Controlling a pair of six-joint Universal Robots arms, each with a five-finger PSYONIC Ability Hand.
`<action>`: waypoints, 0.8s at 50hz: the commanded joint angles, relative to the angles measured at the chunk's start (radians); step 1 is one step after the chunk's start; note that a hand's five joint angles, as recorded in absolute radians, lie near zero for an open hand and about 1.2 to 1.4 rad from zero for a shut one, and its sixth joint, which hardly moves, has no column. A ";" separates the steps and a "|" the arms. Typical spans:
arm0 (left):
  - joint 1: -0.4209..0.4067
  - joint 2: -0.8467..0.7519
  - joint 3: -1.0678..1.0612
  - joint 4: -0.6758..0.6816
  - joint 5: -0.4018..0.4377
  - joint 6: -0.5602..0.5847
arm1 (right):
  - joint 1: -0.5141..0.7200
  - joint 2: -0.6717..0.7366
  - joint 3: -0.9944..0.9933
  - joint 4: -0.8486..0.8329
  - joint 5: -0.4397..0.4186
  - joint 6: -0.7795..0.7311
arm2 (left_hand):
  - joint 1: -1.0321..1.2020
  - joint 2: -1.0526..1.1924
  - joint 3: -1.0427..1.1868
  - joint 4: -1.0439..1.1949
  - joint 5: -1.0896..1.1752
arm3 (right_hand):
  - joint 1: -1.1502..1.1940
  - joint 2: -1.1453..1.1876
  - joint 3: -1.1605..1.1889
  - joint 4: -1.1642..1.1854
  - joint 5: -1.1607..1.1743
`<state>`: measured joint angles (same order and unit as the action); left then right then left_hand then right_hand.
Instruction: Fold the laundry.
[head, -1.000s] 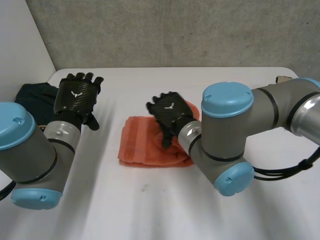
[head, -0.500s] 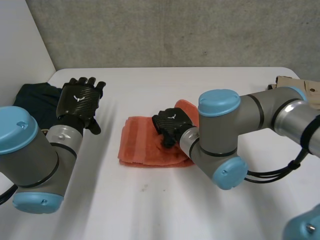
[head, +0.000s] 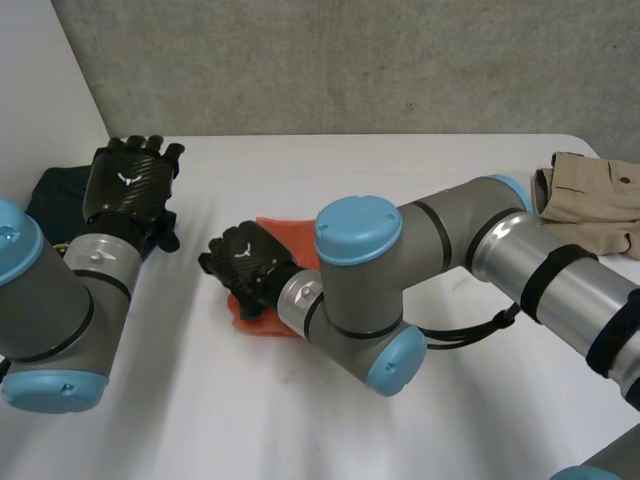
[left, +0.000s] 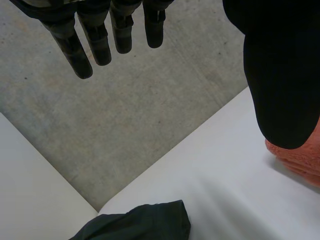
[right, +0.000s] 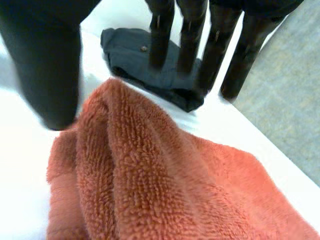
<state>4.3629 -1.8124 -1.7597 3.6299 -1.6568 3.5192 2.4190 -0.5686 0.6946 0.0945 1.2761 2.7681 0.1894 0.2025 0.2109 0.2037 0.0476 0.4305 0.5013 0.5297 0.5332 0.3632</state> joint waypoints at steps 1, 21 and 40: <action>-0.009 -0.013 0.034 0.004 0.011 -0.002 | -0.027 -0.098 0.077 -0.005 0.186 0.096 | -0.015 -0.028 -0.036 -0.029 -0.048 | -0.256 -0.327 -0.355 -0.359 -0.363; -0.102 -0.404 0.456 -0.450 0.204 -0.240 | -0.201 -0.056 0.007 0.205 0.229 0.400 | -0.005 -0.018 -0.027 -0.020 -0.038 | -0.256 -0.327 -0.355 -0.359 -0.363; -0.077 -0.438 0.491 -0.547 0.164 -0.108 | -0.199 0.107 -0.242 0.404 0.236 0.245 | 0.012 -0.001 -0.009 -0.002 -0.020 | -0.256 -0.327 -0.355 -0.359 -0.363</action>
<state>4.2865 -2.2659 -1.2746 3.1114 -1.4760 3.3184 2.2158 -0.4139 0.4322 0.5028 1.5043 3.0629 0.1894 0.2025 0.2109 0.2037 0.0476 0.1850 0.2297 0.2232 0.2427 0.0705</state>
